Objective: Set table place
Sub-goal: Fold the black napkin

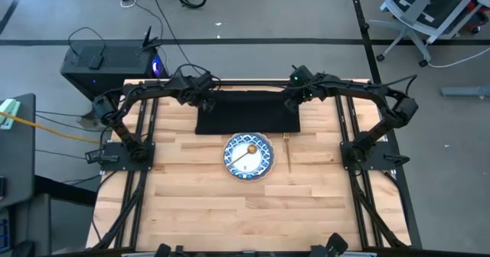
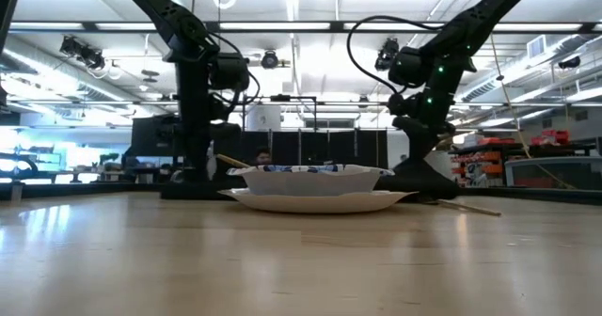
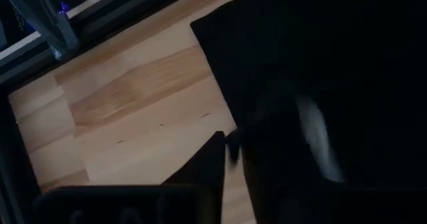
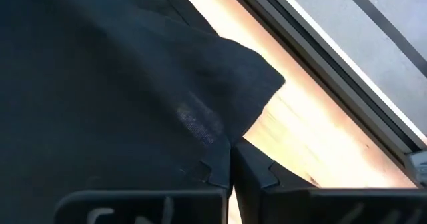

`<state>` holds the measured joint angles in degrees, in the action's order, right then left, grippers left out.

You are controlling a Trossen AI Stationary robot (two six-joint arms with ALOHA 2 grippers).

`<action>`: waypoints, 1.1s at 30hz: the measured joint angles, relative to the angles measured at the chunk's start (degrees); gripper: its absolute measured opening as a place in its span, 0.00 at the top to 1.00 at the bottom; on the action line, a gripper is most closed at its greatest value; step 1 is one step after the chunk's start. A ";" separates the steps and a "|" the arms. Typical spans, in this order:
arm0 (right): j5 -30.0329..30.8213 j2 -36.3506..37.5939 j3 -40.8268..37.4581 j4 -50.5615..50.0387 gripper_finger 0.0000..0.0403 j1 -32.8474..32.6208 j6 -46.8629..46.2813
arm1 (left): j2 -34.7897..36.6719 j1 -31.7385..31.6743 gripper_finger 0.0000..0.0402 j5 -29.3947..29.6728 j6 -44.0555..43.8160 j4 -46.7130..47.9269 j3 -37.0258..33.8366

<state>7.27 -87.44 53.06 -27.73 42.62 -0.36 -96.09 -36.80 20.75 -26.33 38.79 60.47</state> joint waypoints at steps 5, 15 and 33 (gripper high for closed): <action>0.02 0.00 0.00 -0.01 0.89 0.19 0.07 | 0.00 -0.02 0.76 0.02 0.00 -1.71 0.02; -0.02 0.06 1.30 -1.96 0.63 0.35 -2.57 | 0.01 0.00 0.58 -0.02 0.00 -2.63 0.06; -14.33 12.48 5.97 -34.21 0.57 -5.95 2.07 | 0.26 9.23 0.55 -3.69 6.16 23.76 23.87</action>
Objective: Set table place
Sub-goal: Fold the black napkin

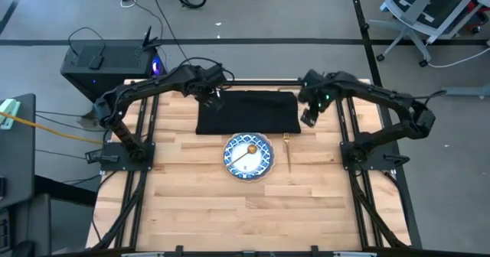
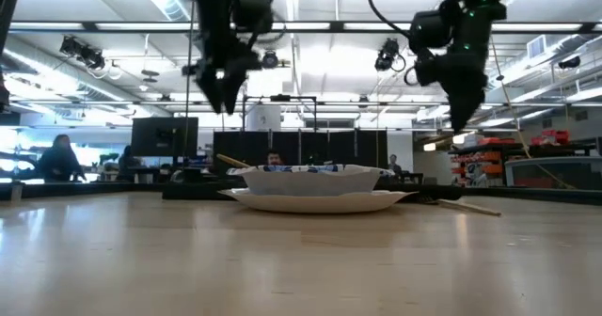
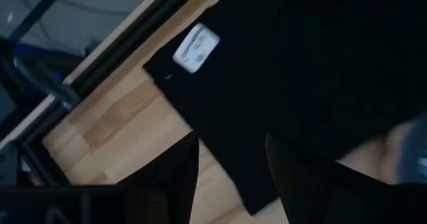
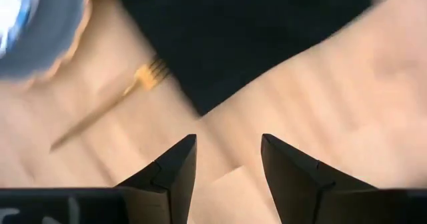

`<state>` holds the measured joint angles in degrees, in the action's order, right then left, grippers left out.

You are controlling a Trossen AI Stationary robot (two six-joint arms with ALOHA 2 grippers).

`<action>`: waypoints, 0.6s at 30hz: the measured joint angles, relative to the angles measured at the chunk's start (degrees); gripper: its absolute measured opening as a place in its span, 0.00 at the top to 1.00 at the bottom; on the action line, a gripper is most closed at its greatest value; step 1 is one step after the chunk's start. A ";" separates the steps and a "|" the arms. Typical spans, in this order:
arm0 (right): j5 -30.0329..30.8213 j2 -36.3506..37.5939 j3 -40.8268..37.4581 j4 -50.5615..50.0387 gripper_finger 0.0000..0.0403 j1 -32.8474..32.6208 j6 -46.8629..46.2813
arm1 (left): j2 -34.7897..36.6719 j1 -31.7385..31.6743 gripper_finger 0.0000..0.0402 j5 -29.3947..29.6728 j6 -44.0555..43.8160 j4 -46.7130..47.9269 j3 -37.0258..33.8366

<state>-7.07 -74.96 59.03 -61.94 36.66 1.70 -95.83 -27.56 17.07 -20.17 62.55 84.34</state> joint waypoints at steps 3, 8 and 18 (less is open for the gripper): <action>-1.62 0.31 -5.44 2.57 0.57 -2.91 2.13 | 0.02 2.80 0.54 0.01 0.01 1.44 4.22; -0.81 0.31 -11.98 12.41 0.55 -7.55 6.30 | 0.02 6.09 0.54 -0.01 0.01 2.15 10.15; 3.69 0.01 -20.92 28.05 0.55 -9.73 13.19 | 0.04 9.86 0.54 0.02 -0.19 2.73 17.67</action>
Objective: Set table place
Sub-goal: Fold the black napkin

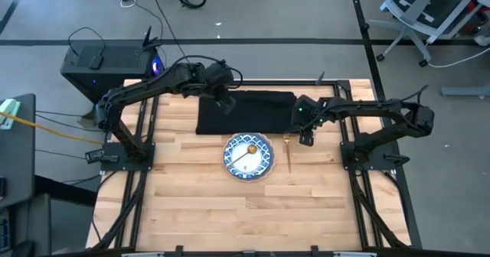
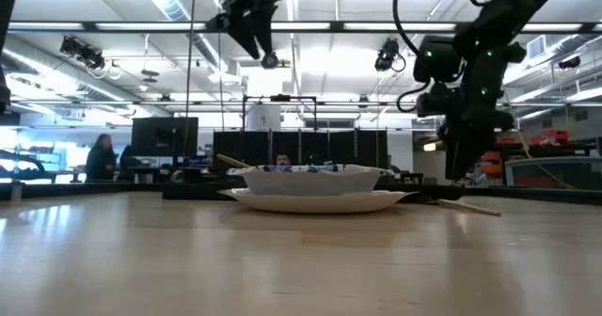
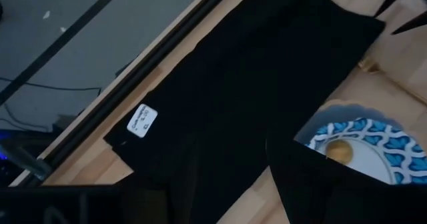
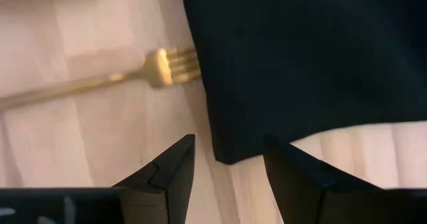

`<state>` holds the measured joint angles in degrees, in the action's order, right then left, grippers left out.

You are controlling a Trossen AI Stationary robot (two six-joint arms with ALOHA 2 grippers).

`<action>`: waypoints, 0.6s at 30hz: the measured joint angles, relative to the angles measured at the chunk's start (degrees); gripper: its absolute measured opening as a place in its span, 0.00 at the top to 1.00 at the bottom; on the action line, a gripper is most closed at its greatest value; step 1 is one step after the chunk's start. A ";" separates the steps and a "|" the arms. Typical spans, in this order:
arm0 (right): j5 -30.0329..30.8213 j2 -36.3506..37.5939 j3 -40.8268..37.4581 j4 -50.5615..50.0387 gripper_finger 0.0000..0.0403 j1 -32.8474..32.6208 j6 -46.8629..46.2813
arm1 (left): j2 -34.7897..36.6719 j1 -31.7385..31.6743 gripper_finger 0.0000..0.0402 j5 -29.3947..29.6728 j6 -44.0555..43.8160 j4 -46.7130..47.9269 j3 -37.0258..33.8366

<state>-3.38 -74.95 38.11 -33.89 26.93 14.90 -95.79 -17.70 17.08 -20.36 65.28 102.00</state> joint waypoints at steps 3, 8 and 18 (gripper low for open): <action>0.17 -0.21 -2.04 2.27 0.55 0.31 1.75 | 0.00 0.70 0.53 0.00 -0.02 0.05 0.81; 0.35 -1.09 -3.74 5.51 0.55 0.29 2.86 | 0.00 1.62 0.55 0.01 -1.50 0.26 0.93; 2.00 -5.70 -4.70 8.00 0.58 0.26 2.66 | 0.00 2.59 0.56 0.00 -1.53 0.22 0.93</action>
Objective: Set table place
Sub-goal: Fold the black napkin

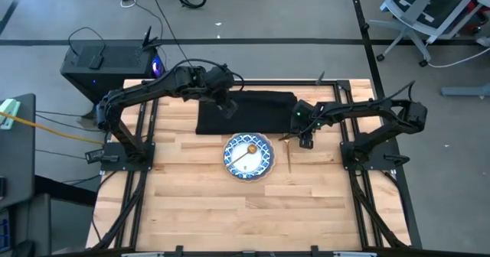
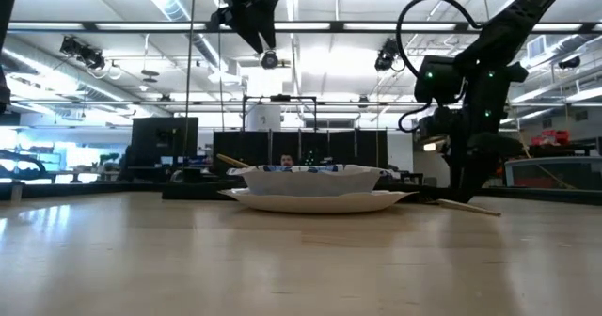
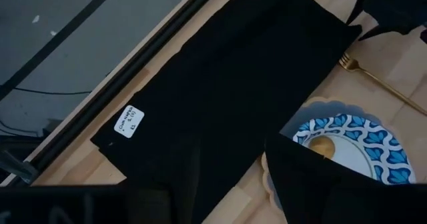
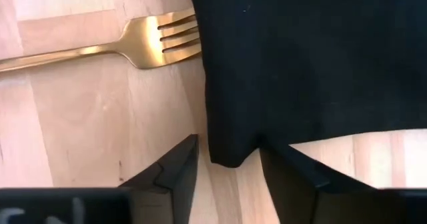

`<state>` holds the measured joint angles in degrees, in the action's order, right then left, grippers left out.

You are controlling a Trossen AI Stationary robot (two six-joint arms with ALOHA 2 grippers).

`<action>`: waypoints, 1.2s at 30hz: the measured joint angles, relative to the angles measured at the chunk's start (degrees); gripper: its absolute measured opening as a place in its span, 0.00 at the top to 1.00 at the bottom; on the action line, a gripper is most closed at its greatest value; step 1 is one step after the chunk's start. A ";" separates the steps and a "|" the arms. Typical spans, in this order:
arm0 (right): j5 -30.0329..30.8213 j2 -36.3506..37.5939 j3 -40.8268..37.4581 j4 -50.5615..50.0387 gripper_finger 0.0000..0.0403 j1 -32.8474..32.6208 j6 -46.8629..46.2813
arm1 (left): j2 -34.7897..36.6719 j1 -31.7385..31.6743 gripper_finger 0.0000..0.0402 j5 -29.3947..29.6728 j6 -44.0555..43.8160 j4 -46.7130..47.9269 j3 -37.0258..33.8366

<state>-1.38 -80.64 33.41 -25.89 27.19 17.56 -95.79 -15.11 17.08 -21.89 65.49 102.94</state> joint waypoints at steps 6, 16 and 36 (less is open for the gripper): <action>1.93 1.28 -0.22 0.51 0.83 0.03 -0.51 | 0.00 0.00 0.55 0.00 0.00 0.02 0.00; 6.67 1.53 6.61 -3.10 0.99 0.07 -0.12 | 0.00 -0.02 0.57 0.00 0.00 1.70 0.00; -0.55 -11.92 36.61 4.71 1.00 0.01 6.43 | 4.62 -0.02 0.56 0.00 -1.22 3.60 0.00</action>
<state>-1.93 -92.56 70.02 -21.18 27.20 23.99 -91.17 -15.14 17.08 -23.11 69.10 102.94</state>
